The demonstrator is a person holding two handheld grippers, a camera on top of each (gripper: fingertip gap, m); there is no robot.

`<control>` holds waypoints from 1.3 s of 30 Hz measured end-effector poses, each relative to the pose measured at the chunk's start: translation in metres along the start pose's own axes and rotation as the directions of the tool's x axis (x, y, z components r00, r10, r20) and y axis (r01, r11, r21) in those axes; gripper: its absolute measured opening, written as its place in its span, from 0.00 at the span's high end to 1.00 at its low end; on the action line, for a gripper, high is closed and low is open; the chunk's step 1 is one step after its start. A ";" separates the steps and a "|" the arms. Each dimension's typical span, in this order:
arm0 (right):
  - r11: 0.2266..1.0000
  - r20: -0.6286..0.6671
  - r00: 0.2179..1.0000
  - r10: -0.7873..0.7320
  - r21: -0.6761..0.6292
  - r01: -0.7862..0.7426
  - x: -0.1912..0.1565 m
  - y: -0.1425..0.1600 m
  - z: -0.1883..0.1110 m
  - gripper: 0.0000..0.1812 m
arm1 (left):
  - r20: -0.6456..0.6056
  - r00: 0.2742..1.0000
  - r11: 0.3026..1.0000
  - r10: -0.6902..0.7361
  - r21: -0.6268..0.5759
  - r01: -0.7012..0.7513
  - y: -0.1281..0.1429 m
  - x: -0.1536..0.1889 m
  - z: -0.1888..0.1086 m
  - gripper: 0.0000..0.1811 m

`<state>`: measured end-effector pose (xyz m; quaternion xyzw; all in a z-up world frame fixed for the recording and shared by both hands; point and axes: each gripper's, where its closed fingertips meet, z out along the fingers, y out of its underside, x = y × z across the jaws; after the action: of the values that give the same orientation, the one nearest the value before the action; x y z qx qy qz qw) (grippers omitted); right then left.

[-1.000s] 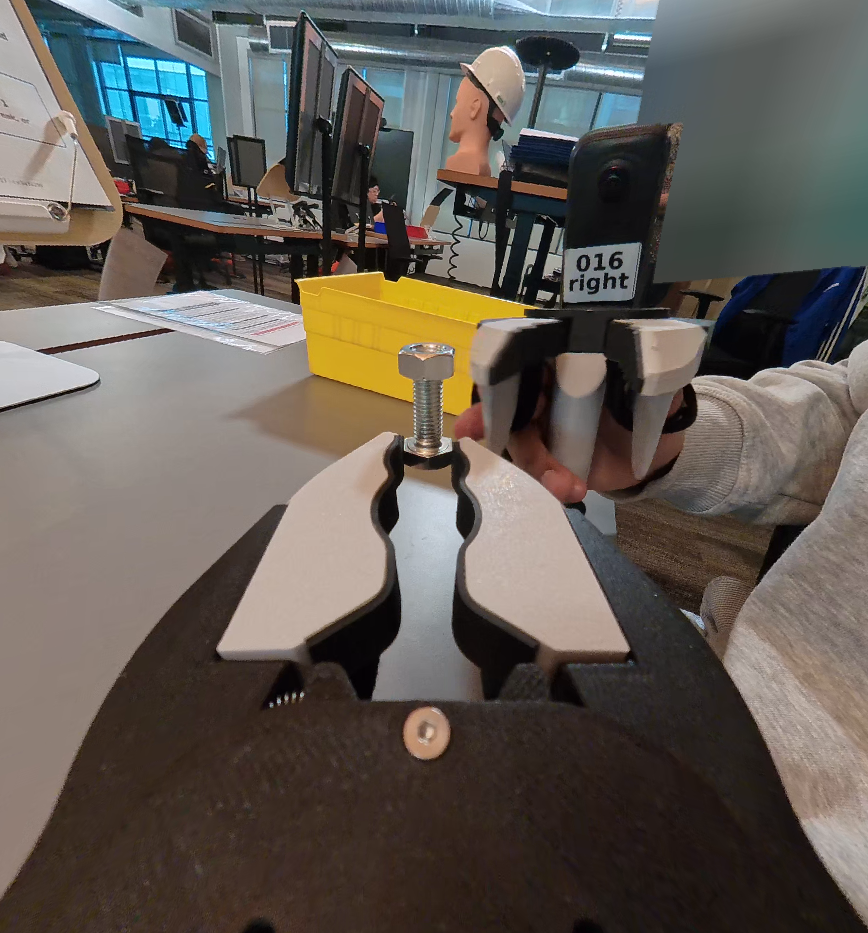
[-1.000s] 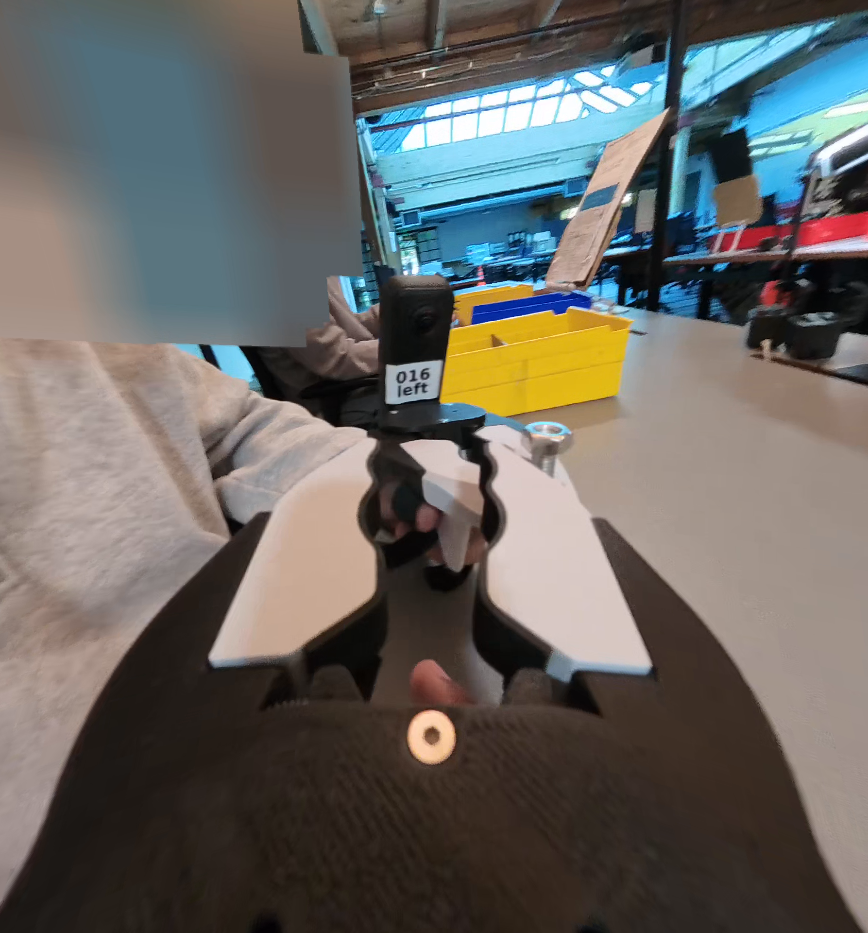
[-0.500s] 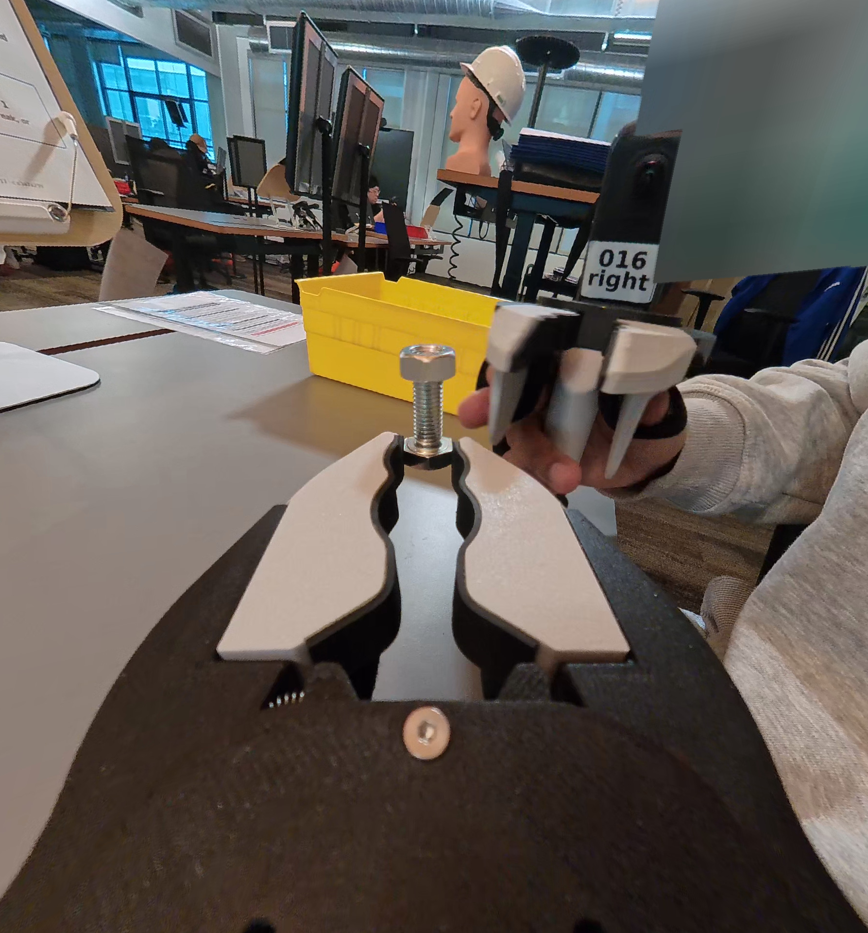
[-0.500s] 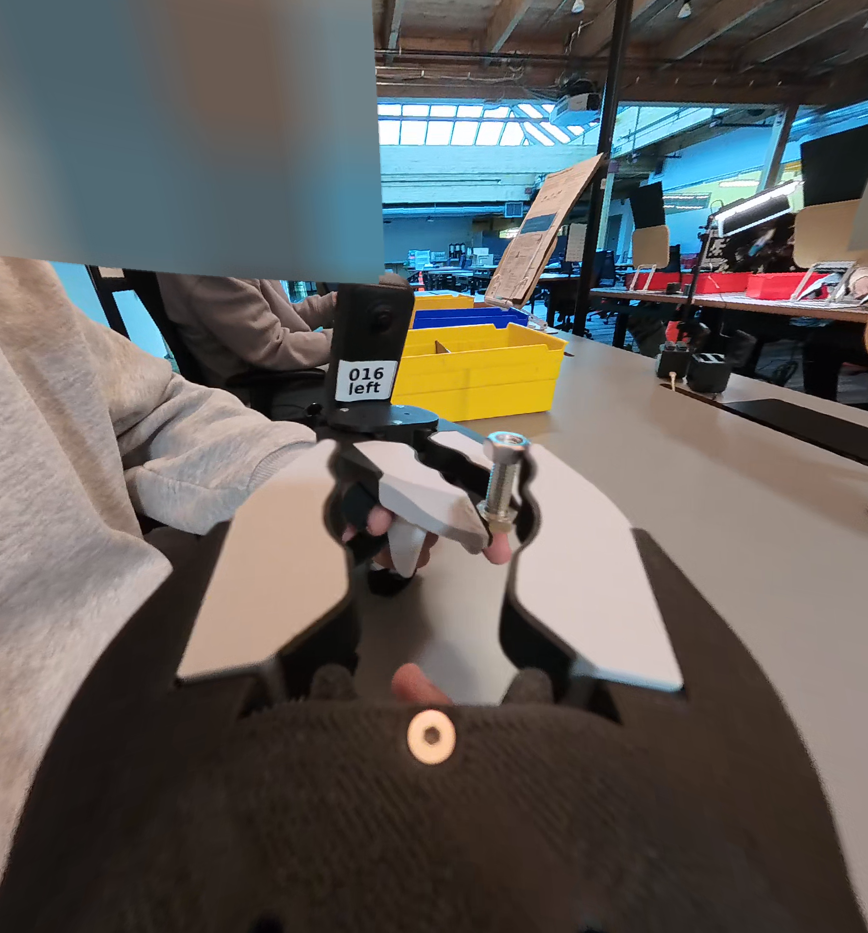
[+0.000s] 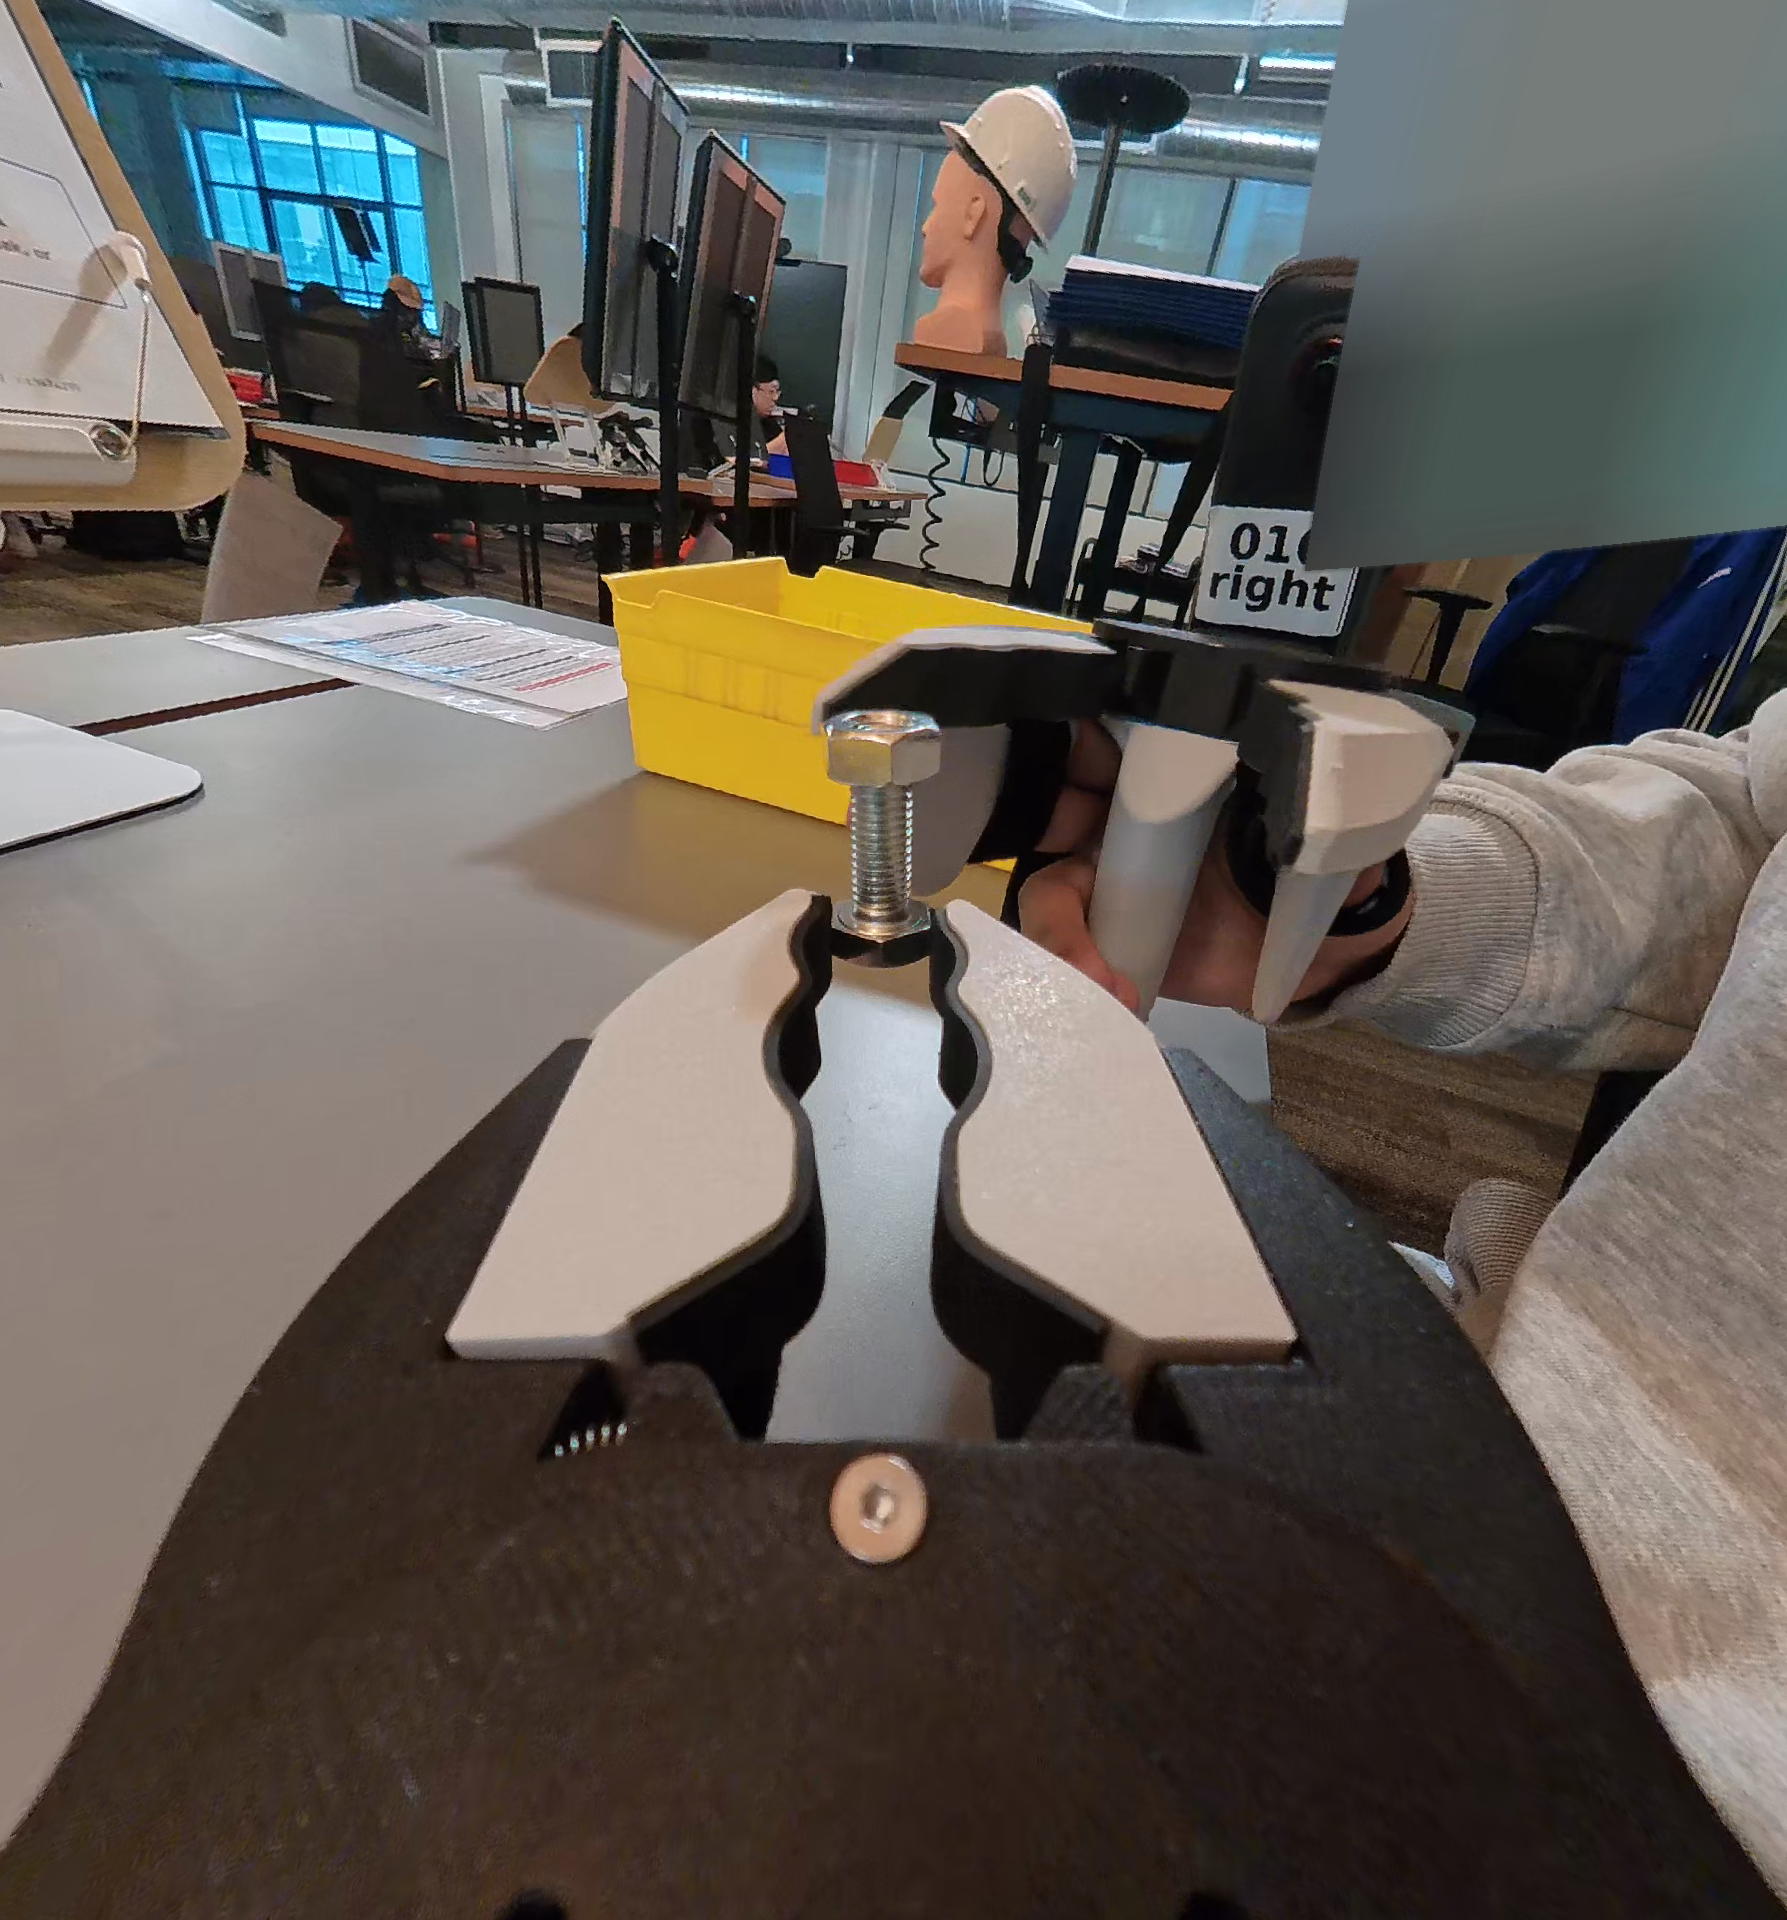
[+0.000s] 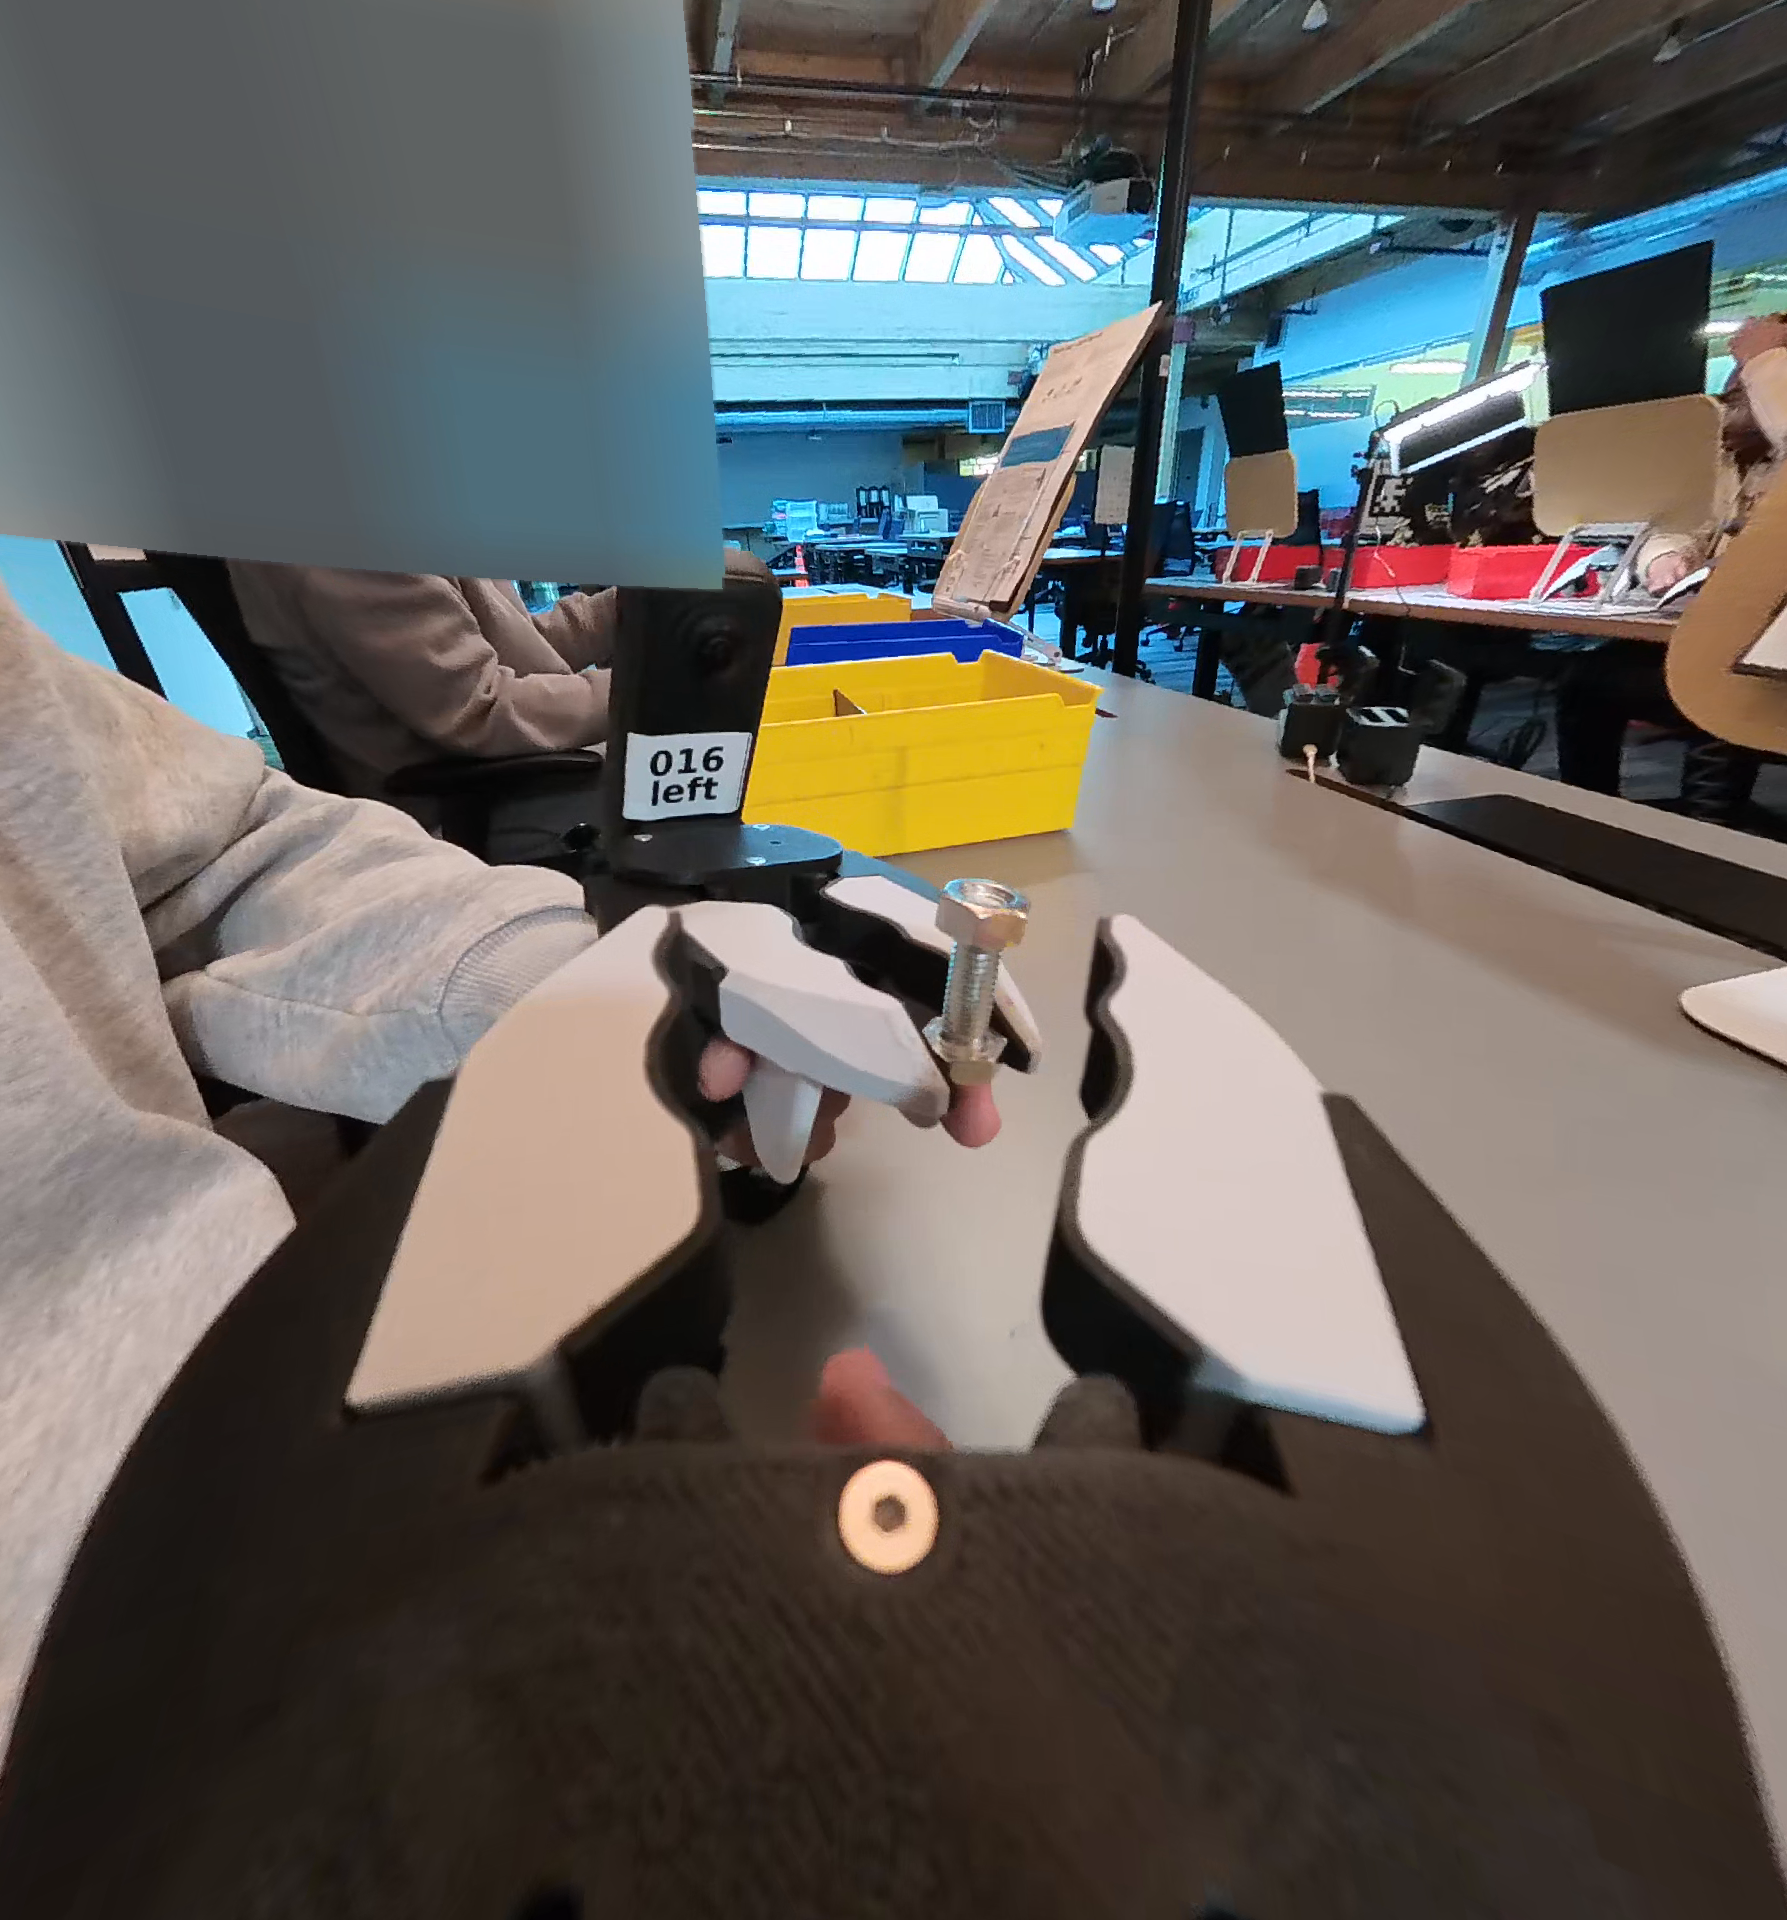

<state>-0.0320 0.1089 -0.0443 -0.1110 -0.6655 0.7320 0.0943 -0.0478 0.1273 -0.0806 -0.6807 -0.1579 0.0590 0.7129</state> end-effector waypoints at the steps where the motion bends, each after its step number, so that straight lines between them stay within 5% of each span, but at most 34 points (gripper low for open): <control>1: 1.000 0.007 1.000 -0.001 -0.005 0.001 -0.001 0.001 0.001 0.59 | 0.000 1.000 1.000 0.000 0.000 0.000 0.000 0.000 0.000 0.90; 4: 1.000 0.053 0.999 -0.008 -0.015 0.009 -0.008 0.002 0.000 0.67 | 0.002 1.000 1.000 -0.007 0.003 0.007 0.000 -0.001 0.000 0.90; 7: 0.999 0.086 0.996 -0.008 -0.044 0.011 -0.012 -0.001 -0.007 0.97 | 0.002 1.000 1.000 -0.009 0.003 0.009 0.000 -0.001 0.000 0.90; 10: 1.000 0.055 0.998 -0.016 -0.014 0.016 -0.006 -0.006 -0.010 0.96 | 0.001 1.000 1.000 -0.002 0.000 0.002 0.000 0.000 0.000 0.90; 13: 0.999 -0.006 1.000 -0.025 0.025 0.025 0.002 -0.007 -0.006 0.73 | 0.000 1.000 1.000 0.003 -0.002 -0.003 0.000 0.000 0.000 0.90; 16: 1.000 -0.012 1.000 -0.021 0.007 0.021 0.002 -0.002 -0.002 0.62 | 0.000 1.000 1.000 0.002 -0.002 -0.002 0.000 0.000 0.000 0.90; 19: 1.000 0.051 0.999 -0.015 -0.018 0.016 -0.009 0.001 -0.001 0.71 | 0.002 1.000 1.000 -0.008 0.002 0.008 0.000 -0.001 0.000 0.90; 21: 0.999 0.110 0.994 -0.008 -0.038 0.012 -0.017 0.001 -0.004 0.94 | 0.003 1.000 1.000 -0.013 0.003 0.013 0.000 -0.002 0.000 0.90; 22: 0.999 0.112 0.994 0.000 -0.048 0.006 -0.017 0.001 -0.005 0.97 | 0.003 1.000 1.000 -0.012 0.003 0.012 0.000 -0.002 0.000 0.90; 24: 0.999 0.086 0.996 0.001 -0.040 0.003 -0.013 0.000 -0.004 0.93 | 0.002 1.000 1.000 -0.006 0.001 0.006 0.000 -0.001 0.000 0.90; 28: 0.999 -0.014 0.999 -0.031 0.032 0.031 0.001 -0.006 -0.003 0.65 | 0.001 1.000 1.000 -0.001 -0.002 0.001 0.000 0.000 0.001 0.90; 30: 0.999 -0.014 0.999 -0.037 0.031 0.037 0.001 -0.004 -0.001 0.59 | 0.002 1.000 1.000 -0.005 0.000 0.005 0.000 -0.001 0.000 0.90; 33: 1.000 0.067 0.998 -0.016 -0.024 0.017 -0.012 0.002 -0.001 0.73 | 0.003 1.000 1.000 -0.017 0.004 0.017 0.000 -0.002 0.000 0.90; 35: 0.997 0.098 0.995 0.006 -0.072 0.001 -0.017 0.005 -0.003 0.96 | 0.003 1.000 1.000 -0.016 0.004 0.016 0.000 -0.002 0.000 0.90; 37: 0.998 0.082 0.997 0.006 -0.067 -0.001 -0.014 0.003 -0.004 0.94 | 0.002 1.000 1.000 -0.011 0.002 0.011 0.000 -0.001 0.000 0.90; 39: 1.000 0.028 1.000 -0.003 -0.024 0.004 -0.006 -0.001 -0.003 0.82 | 0.001 1.000 1.000 -0.006 0.000 0.006 0.000 -0.001 0.000 0.90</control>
<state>-0.0255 0.1106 -0.0434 -0.1009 -0.6756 0.7254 0.0850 -0.0487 0.1275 -0.0806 -0.6801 -0.1601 0.0574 0.7131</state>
